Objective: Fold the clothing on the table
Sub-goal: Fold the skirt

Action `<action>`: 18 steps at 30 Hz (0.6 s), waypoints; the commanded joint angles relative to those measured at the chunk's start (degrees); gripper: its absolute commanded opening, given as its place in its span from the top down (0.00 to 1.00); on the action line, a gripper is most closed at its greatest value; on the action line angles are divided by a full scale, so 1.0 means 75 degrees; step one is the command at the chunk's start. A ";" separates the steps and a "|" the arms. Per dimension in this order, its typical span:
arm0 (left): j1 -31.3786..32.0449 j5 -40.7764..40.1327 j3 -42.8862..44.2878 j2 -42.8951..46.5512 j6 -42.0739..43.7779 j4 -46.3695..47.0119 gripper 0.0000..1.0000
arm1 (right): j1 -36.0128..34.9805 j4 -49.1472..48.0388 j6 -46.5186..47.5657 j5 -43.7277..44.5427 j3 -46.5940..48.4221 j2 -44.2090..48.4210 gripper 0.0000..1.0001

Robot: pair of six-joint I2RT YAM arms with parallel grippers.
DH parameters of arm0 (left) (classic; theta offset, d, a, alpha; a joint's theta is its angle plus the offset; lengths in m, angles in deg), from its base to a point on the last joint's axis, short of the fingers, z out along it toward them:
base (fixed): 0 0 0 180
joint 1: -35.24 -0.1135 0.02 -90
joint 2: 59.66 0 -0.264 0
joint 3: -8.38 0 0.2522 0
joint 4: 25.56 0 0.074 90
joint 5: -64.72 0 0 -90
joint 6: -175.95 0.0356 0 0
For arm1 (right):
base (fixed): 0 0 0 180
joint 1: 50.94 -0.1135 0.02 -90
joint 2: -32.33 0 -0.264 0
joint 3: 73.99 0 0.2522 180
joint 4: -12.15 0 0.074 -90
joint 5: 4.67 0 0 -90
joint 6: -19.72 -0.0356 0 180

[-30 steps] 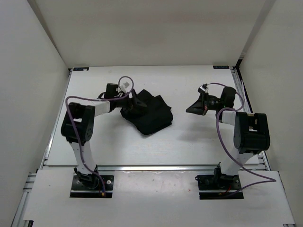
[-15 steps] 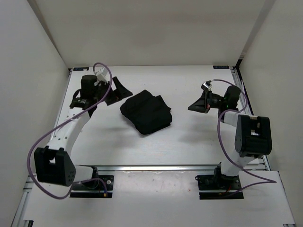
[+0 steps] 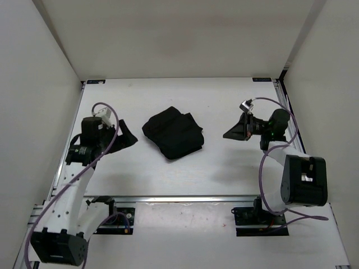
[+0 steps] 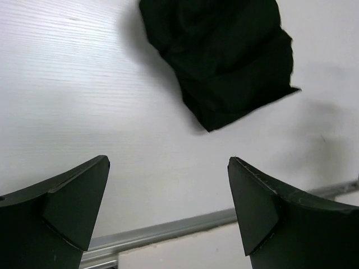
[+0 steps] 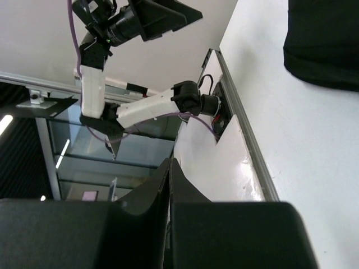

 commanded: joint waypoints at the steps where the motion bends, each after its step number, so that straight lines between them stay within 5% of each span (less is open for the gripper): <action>1: -0.0791 0.0511 -0.0318 0.0611 0.0579 -0.0234 0.01 | 0.0199 0.0249 0.0341 -0.1398 -0.0585 0.0378 0.97; 9: 0.0693 0.0772 -0.1079 -0.0910 0.0523 -0.0832 0.01 | 0.0691 0.0602 0.0366 -0.1398 -0.1676 0.1398 0.95; 18: 0.2137 -0.1336 -0.1737 -0.1205 -0.0381 0.0163 0.01 | 0.1078 0.0649 0.0284 -0.1386 -0.1770 0.1809 0.95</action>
